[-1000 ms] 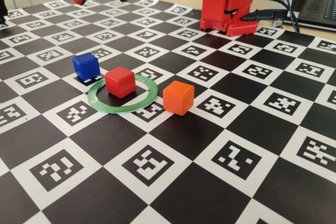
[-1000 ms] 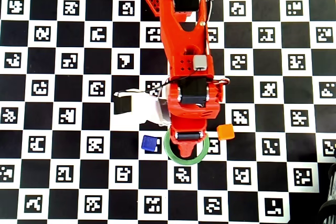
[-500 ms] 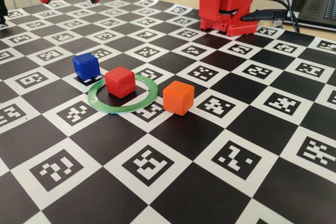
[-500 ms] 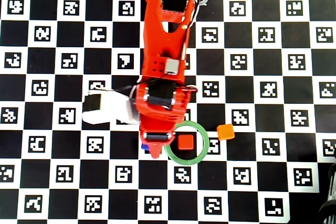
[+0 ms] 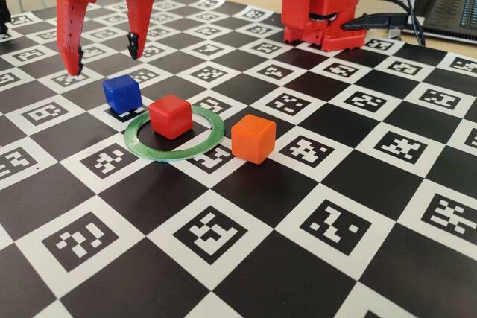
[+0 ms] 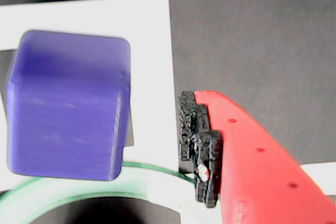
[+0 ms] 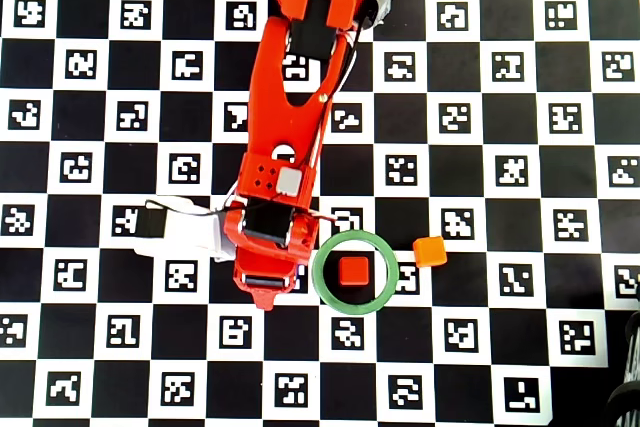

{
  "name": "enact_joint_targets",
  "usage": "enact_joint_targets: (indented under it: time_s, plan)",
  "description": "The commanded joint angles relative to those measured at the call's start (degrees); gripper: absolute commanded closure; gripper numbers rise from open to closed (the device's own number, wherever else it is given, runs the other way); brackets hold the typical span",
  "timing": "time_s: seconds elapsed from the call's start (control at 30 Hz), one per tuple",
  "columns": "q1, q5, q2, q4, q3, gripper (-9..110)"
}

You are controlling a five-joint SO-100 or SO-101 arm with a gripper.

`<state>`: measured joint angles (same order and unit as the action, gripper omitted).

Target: Grab the red cube then put it in the green circle then put the blue cube on top and finally the orange cube on top

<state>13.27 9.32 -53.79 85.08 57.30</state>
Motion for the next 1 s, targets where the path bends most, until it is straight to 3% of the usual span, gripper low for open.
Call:
enact_joint_targets:
  time_s: [0.0, 0.97]
  plan:
    - [-1.1, -0.7, -2.1, 0.0, -4.7, 65]
    - [-2.6, -3.3, 3.3, -5.4, -4.7, 65]
